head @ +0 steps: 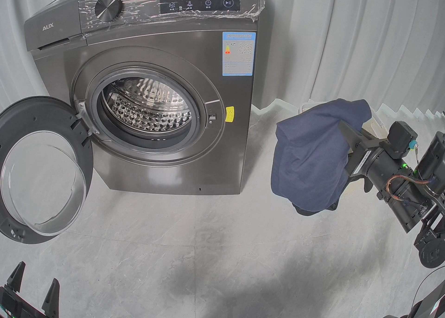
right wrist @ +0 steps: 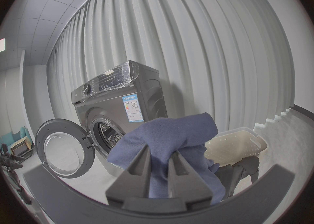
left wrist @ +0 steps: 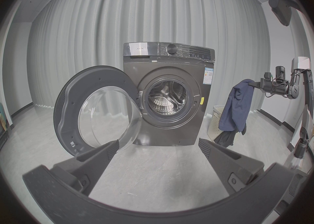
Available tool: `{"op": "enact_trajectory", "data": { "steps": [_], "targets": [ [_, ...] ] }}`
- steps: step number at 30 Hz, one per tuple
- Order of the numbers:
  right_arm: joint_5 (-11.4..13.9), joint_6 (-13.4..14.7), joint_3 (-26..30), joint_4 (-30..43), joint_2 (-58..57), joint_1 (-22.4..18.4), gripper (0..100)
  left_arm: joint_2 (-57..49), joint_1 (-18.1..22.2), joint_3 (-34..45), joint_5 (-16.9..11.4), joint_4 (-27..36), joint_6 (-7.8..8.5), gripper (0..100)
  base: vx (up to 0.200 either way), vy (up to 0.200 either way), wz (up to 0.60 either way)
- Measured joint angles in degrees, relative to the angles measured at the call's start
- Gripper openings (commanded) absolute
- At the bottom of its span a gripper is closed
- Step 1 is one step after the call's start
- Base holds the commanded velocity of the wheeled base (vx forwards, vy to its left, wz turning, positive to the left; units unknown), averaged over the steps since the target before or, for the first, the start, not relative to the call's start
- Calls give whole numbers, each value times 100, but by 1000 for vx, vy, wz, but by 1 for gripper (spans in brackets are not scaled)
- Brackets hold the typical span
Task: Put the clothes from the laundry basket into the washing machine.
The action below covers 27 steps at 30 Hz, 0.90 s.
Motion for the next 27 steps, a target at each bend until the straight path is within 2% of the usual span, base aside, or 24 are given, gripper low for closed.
{"op": "enact_trajectory", "data": {
  "steps": [18, 27],
  "targets": [
    [35, 79, 10, 20, 60, 62, 0, 0, 0, 0, 0, 4, 0, 100, 0, 200, 0],
    [68, 82, 83, 6, 84, 88, 0, 0, -2, 0, 0, -2, 0, 100, 0, 0, 0]
  ]
}}
